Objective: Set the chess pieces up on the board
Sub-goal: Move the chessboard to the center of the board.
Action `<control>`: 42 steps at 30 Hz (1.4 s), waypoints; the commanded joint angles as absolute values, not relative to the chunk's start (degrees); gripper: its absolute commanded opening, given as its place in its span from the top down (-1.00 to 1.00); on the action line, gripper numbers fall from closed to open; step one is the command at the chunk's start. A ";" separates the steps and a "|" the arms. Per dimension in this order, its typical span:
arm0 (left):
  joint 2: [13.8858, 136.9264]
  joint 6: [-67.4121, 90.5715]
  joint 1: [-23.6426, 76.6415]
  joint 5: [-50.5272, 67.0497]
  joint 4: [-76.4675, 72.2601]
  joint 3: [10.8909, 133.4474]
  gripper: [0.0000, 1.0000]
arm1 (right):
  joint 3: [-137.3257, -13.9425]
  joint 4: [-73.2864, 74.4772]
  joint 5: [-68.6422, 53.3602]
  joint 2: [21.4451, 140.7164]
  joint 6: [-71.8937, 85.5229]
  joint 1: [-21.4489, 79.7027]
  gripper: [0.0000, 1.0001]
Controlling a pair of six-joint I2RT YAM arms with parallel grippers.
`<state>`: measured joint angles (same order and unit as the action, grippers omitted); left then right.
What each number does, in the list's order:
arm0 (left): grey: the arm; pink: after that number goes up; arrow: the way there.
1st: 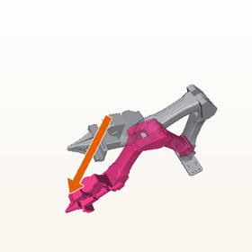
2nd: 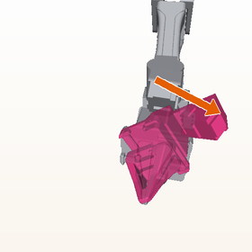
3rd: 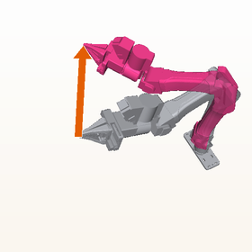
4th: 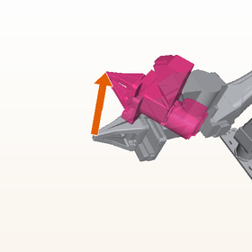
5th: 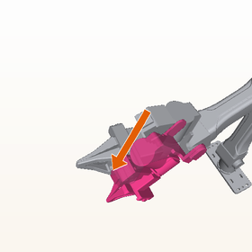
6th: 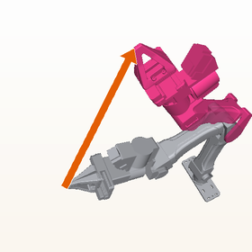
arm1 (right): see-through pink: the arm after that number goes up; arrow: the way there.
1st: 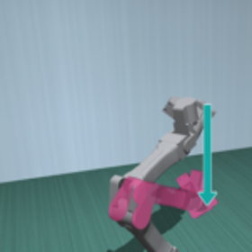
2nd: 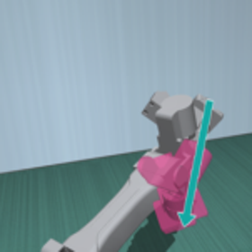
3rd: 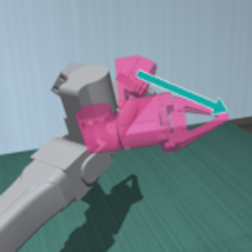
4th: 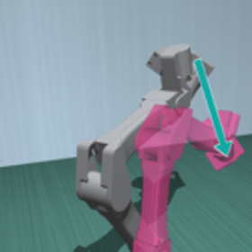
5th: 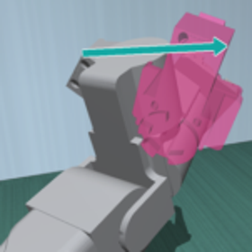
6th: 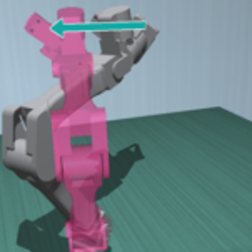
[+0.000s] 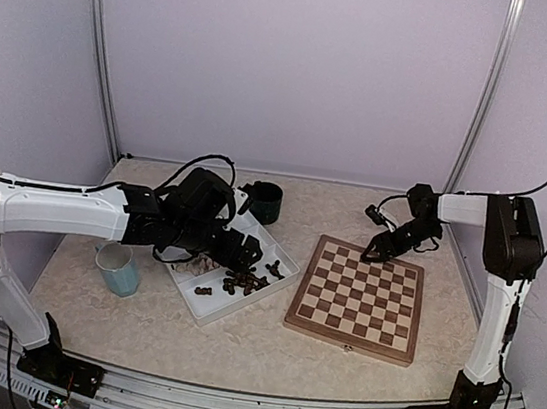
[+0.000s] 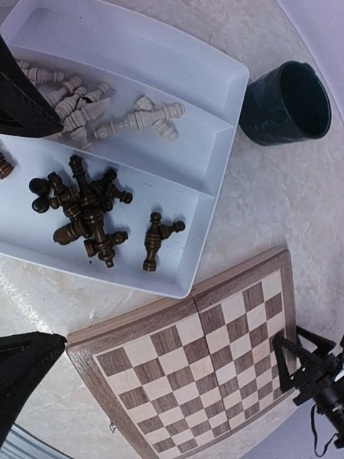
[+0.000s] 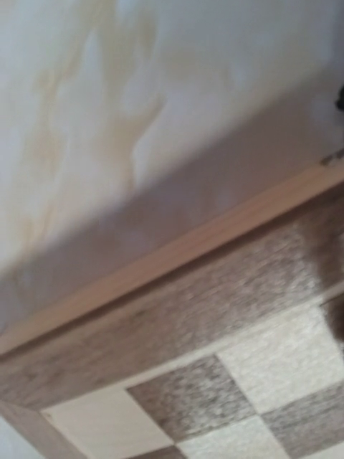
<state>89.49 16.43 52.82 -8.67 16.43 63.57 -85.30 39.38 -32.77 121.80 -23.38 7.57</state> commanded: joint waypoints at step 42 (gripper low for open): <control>109.82 13.11 68.27 3.39 23.64 77.33 -0.83 | -70.66 39.56 -39.88 103.47 -30.77 10.99 -0.68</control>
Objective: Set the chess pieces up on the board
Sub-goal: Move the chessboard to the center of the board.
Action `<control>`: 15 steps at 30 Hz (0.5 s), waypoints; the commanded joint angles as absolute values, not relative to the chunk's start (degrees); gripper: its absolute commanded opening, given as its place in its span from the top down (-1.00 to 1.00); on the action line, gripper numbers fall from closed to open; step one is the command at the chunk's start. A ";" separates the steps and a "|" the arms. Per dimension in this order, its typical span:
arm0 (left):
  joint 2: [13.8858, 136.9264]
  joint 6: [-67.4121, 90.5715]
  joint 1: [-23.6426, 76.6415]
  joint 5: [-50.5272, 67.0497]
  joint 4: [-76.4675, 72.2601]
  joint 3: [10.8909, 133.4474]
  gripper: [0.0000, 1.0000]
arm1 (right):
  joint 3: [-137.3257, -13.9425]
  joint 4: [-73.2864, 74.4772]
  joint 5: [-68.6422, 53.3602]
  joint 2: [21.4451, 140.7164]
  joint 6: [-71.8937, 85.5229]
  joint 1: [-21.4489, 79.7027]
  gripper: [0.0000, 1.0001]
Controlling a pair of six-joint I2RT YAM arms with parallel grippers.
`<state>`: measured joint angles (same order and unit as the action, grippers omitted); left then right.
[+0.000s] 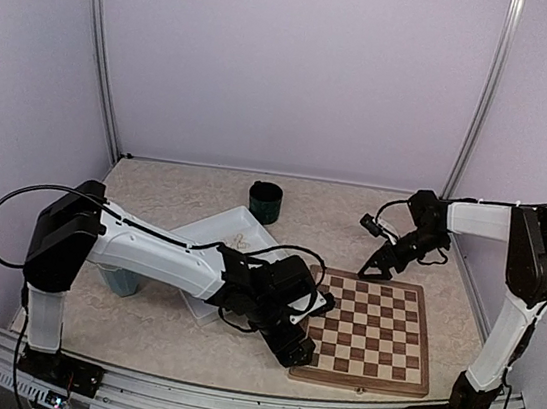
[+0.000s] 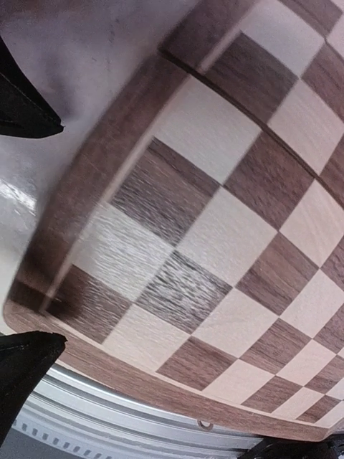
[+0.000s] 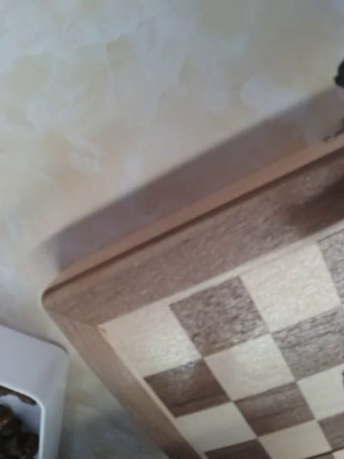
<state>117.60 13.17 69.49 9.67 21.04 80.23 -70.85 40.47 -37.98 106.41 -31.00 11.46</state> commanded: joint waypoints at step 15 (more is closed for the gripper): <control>97.19 16.38 50.24 -9.75 35.96 75.38 -0.50 | -62.38 48.42 -23.97 85.35 -39.63 1.10 -0.40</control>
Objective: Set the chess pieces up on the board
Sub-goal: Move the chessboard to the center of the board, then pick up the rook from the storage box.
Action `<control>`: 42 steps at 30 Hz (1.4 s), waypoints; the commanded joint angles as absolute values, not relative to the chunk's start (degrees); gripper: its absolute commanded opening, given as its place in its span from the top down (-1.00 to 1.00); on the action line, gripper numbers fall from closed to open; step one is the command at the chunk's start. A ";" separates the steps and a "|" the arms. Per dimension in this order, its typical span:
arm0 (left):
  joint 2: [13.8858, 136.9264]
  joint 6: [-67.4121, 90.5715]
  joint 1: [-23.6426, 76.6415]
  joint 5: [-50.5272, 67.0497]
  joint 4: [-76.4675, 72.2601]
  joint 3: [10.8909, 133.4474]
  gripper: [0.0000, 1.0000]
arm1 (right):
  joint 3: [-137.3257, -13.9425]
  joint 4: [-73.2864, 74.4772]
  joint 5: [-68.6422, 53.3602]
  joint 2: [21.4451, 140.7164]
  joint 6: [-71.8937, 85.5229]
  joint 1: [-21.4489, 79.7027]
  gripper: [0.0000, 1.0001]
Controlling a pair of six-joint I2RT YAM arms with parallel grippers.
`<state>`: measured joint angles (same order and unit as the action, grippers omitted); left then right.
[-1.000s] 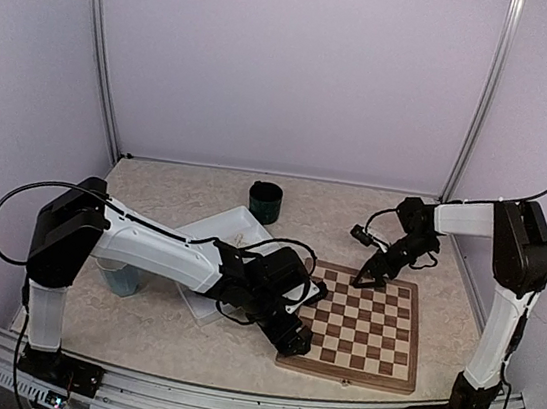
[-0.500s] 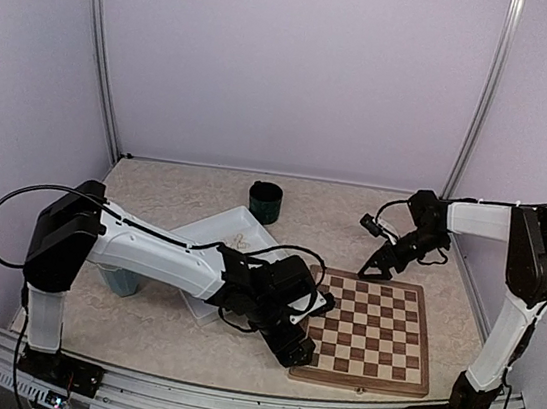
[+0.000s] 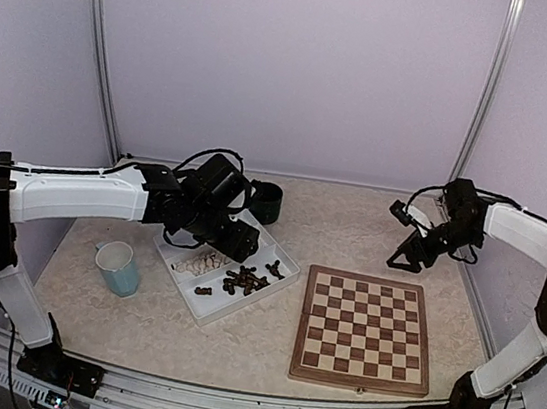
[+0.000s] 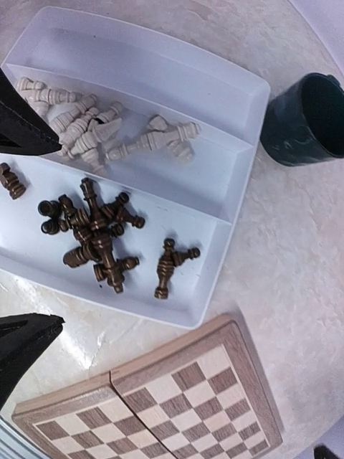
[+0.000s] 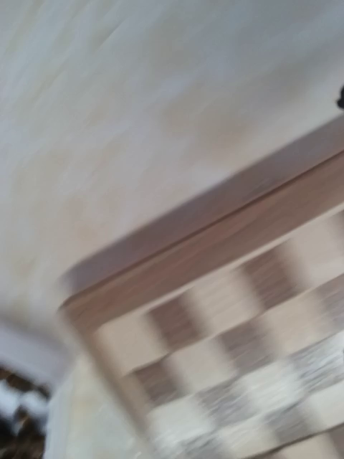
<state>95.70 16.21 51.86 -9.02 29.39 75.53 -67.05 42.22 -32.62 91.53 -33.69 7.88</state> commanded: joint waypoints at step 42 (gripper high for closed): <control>110.64 15.21 48.51 -6.17 37.10 75.61 0.39 | -46.93 41.53 -19.42 85.70 -39.65 -0.15 0.10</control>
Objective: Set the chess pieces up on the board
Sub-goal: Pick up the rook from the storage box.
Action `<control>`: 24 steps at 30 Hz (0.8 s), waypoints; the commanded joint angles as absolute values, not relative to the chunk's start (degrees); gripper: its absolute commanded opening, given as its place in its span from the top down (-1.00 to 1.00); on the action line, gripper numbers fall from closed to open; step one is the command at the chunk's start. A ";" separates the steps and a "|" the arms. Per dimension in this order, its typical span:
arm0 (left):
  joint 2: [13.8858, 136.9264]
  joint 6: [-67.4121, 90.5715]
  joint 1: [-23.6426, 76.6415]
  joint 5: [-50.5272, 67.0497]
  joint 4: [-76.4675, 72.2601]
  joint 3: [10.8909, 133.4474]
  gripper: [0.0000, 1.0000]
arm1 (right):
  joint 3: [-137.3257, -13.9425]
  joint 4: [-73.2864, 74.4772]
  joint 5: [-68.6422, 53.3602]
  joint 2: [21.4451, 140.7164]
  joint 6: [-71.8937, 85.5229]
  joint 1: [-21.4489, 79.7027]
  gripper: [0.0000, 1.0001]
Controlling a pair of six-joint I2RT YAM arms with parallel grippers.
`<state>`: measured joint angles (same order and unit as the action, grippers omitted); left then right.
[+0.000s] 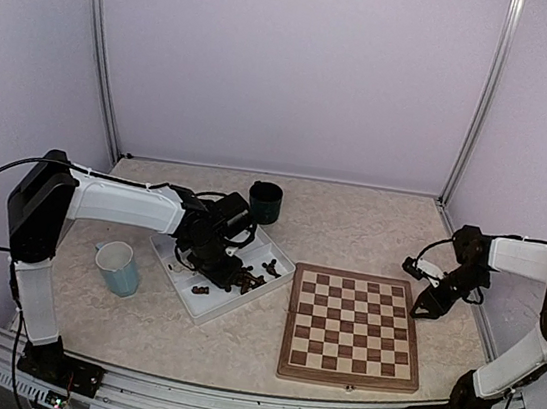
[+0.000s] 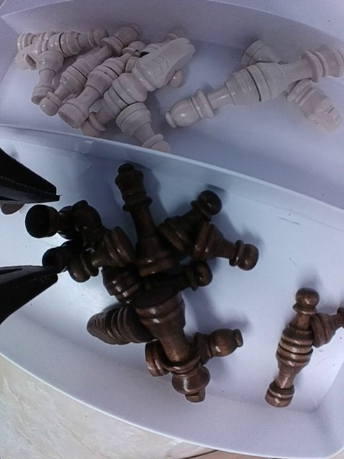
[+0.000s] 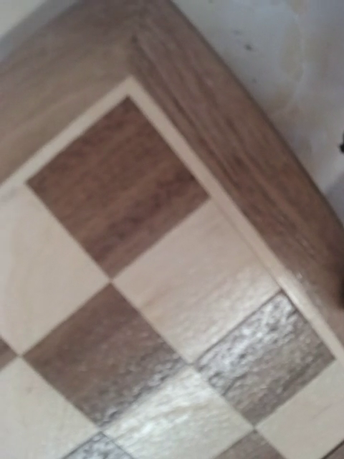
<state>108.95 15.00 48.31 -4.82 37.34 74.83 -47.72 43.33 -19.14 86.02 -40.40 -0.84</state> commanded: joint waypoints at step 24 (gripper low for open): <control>106.70 14.86 47.47 -9.50 37.09 71.69 0.53 | -47.37 41.88 -21.16 85.47 -37.98 -0.12 0.09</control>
<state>109.25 14.98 47.97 -8.27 36.67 72.73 -47.72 41.98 -19.81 86.02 -38.85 -0.78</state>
